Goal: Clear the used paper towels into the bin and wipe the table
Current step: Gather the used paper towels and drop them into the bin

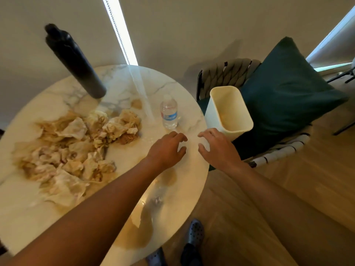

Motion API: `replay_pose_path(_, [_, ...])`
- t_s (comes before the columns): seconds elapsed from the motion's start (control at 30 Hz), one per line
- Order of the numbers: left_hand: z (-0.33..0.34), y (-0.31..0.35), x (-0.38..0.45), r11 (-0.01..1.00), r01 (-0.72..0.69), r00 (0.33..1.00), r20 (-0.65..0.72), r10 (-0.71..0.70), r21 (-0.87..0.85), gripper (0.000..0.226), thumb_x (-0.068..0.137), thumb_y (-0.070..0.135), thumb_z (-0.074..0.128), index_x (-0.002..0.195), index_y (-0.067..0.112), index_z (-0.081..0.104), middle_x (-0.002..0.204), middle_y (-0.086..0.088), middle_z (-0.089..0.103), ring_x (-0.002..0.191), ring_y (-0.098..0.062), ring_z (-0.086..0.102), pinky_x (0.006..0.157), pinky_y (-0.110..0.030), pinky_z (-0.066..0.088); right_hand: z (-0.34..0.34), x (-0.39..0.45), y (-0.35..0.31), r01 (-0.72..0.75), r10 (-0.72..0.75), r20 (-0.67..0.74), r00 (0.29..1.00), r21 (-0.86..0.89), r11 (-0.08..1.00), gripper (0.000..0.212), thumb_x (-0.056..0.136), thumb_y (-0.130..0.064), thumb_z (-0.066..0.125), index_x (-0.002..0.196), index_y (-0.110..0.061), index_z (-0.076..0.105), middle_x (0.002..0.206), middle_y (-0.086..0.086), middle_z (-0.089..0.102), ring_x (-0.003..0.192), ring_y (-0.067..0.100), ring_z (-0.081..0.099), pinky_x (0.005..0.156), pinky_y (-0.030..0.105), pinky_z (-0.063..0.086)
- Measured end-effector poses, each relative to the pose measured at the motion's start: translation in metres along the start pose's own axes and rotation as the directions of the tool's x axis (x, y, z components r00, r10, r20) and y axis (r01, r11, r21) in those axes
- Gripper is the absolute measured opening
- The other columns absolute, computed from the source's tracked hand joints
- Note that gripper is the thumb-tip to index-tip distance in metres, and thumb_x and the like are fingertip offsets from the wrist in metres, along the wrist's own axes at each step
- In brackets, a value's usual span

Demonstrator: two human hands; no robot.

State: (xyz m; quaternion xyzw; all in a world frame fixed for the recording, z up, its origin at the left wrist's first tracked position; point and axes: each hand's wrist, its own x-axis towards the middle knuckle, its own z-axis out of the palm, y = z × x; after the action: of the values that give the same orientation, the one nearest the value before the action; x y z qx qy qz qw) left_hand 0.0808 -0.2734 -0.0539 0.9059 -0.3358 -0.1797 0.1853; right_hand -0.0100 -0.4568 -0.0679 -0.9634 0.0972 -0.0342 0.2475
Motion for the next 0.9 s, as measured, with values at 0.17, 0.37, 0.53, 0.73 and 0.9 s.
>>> replay_pose_path(0.17, [-0.012,-0.034,-0.051,0.999,0.043,0.998,-0.037,-0.043,0.0,0.033,0.096,0.038,0.056,0.128,0.029,0.055,0.126,0.003,0.058,0.113,-0.018,0.057,0.089,-0.039,0.052,0.018,-0.012,-0.05,0.063,-0.063,0.03,0.998,-0.017,0.998,0.031,0.093,-0.031,0.062,0.123,-0.023,0.063,0.125,-0.003,0.06,0.107,0.018,0.06,0.091,0.037,0.053])
replay_pose_path(0.37, [-0.018,-0.07,-0.103,0.996,0.09,0.994,-0.059,-0.09,0.001,0.033,0.095,0.038,0.057,0.126,0.029,0.057,0.123,0.002,0.058,0.109,-0.019,0.058,0.086,-0.04,0.053,0.04,-0.026,-0.097,0.129,-0.129,0.062,0.99,0.008,0.992,0.032,0.091,-0.029,0.064,0.123,-0.021,0.064,0.123,-0.001,0.06,0.103,0.022,0.062,0.086,0.039,0.054])
replay_pose_path(0.53, [-0.029,-0.11,-0.15,0.987,0.159,0.981,-0.11,-0.158,-0.001,0.033,0.095,0.038,0.057,0.126,0.028,0.058,0.122,0.003,0.058,0.111,-0.018,0.057,0.088,-0.038,0.051,0.063,-0.03,-0.145,0.199,-0.196,0.107,0.975,-0.014,0.98,0.033,0.091,-0.029,0.063,0.122,-0.022,0.065,0.122,-0.001,0.059,0.102,0.023,0.062,0.084,0.039,0.054])
replay_pose_path(0.73, [-0.045,-0.16,-0.187,0.965,0.26,0.954,-0.146,-0.261,-0.028,0.032,0.092,0.037,0.059,0.122,0.026,0.059,0.12,0.003,0.058,0.11,-0.019,0.058,0.089,-0.043,0.052,0.089,-0.025,-0.195,0.252,-0.251,0.16,0.955,0.014,0.968,0.035,0.089,-0.029,0.064,0.124,-0.022,0.064,0.124,-0.001,0.059,0.106,0.024,0.062,0.087,0.038,0.052])
replay_pose_path(0.9, [-0.053,-0.189,-0.201,0.944,0.33,0.924,-0.205,-0.323,0.0,0.028,0.092,0.036,0.06,0.119,0.027,0.06,0.116,0.002,0.058,0.107,-0.02,0.058,0.084,-0.039,0.051,0.111,-0.017,-0.223,0.29,-0.29,0.188,0.939,0.026,0.957,0.038,0.09,-0.03,0.065,0.127,-0.023,0.061,0.128,-0.002,0.058,0.108,0.023,0.062,0.085,0.037,0.052])
